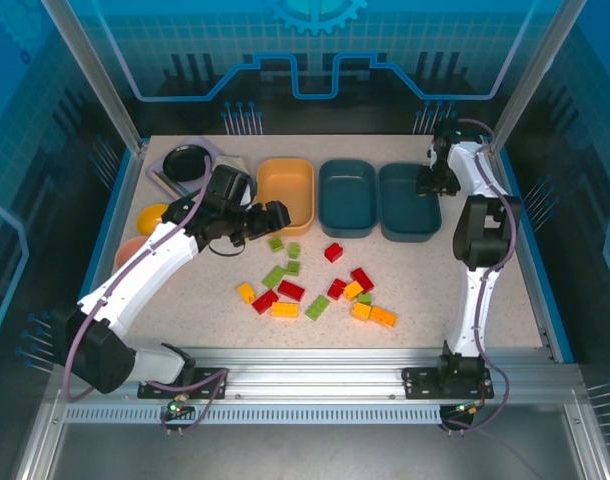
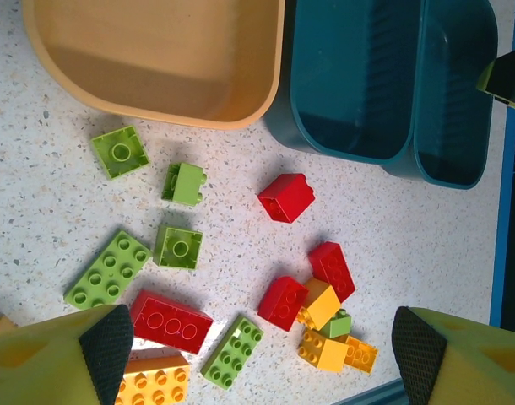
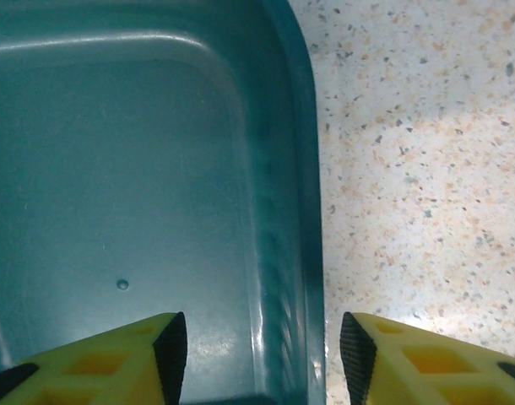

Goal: Sort the legos into containers by color

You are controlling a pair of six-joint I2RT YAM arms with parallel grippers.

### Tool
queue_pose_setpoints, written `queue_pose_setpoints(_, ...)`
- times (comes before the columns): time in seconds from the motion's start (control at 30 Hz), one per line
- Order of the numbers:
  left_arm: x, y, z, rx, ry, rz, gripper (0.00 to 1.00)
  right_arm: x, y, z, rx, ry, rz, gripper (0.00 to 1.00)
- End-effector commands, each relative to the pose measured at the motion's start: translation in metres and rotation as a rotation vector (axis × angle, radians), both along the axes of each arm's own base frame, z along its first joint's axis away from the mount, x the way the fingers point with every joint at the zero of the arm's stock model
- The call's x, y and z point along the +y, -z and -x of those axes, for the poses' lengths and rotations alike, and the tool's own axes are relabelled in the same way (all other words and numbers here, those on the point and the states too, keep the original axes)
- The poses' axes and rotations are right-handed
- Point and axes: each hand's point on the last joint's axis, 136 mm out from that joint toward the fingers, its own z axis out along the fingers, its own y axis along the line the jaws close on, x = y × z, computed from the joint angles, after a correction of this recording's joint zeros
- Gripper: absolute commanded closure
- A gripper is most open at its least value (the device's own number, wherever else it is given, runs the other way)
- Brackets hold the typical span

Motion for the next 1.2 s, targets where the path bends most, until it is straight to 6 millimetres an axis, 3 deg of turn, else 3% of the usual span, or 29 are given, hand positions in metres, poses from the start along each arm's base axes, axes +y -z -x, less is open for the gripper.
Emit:
queue_pose_setpoints(0.0,0.011,0.001,0.009,0.015,-0.010,-0.014,0.16,0.015,-0.047,0.013,-0.075,0.053,-0.024,0.46)
queue_pose_setpoints(0.1,0.020,0.003,0.010,0.018,-0.048,-0.010,0.16,0.037,-0.054,0.025,-0.099,0.070,-0.069,0.50)
queue_pose_setpoints(0.27,0.034,0.014,0.007,0.037,-0.104,0.011,0.16,0.079,-0.024,0.039,-0.018,0.047,-0.146,0.57)
queue_pose_setpoints(0.47,0.048,0.023,0.005,0.065,-0.149,0.003,0.16,0.094,0.007,0.032,0.079,0.029,-0.163,0.59)
queue_pose_setpoints(0.63,0.055,0.028,0.008,0.086,-0.172,-0.003,0.16,0.109,0.019,0.022,0.105,-0.021,-0.172,0.61)
queue_pose_setpoints(1.03,0.053,0.033,0.013,0.100,-0.157,0.008,0.16,0.137,0.023,0.007,0.103,-0.109,-0.194,0.61)
queue_pose_setpoints(1.13,0.051,0.032,0.013,0.098,-0.152,0.017,0.16,0.132,0.014,0.007,0.077,-0.095,-0.161,0.61)
queue_pose_setpoints(1.17,0.051,0.031,0.014,0.096,-0.149,0.023,0.16,0.128,-0.006,0.007,0.029,-0.084,-0.147,0.60)
